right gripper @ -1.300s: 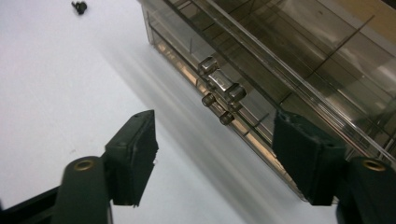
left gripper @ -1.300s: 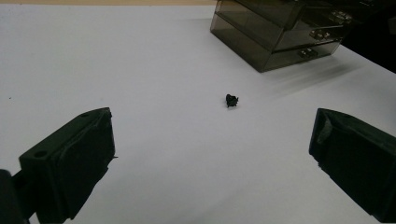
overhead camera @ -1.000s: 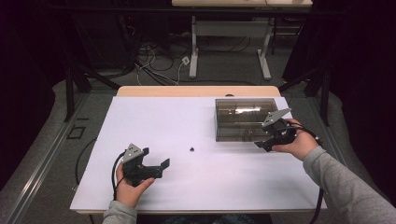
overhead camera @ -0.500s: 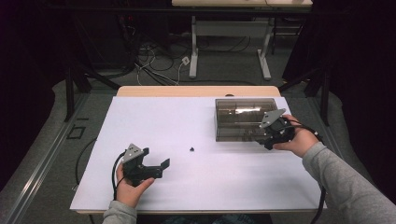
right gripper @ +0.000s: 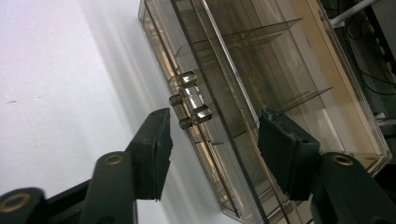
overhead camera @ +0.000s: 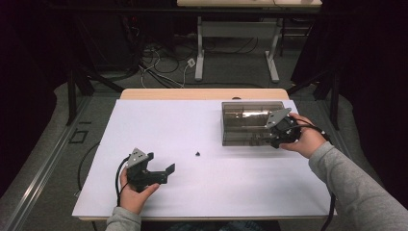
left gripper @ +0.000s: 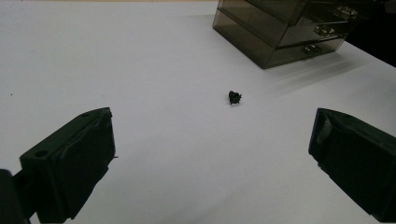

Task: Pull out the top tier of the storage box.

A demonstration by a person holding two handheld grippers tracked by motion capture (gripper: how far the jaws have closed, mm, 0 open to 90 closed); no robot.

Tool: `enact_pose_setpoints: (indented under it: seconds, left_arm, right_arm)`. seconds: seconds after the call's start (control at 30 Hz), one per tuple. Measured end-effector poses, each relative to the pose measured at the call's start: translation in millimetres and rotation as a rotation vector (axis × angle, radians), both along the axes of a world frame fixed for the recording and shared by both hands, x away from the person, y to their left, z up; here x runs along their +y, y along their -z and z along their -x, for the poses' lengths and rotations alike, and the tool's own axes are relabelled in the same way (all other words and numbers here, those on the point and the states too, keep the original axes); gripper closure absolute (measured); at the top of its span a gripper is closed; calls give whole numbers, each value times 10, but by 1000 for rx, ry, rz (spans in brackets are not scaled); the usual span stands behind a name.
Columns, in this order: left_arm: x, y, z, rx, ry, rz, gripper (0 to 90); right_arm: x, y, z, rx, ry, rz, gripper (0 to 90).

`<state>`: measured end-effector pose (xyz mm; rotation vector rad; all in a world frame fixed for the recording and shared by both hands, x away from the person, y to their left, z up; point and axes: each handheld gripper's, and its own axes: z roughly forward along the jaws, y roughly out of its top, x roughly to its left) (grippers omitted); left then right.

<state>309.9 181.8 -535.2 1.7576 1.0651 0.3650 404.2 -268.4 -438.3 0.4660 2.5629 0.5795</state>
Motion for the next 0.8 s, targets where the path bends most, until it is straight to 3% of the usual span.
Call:
enact_pose_setpoints:
  seconds: [0.33,0.57,0.8]
  left_arm:
    - [2,4,-3,1,1,0,7]
    - [3,7,-4,2,0,1,7]
    - [-2,8,-3,1,1,1,8]
  right_arm:
    - [32,73,-125,10,-54,69,524]
    - [49,117,-153,36,-78,74,570]
    - [55,134,-157,32,-100,104,610]
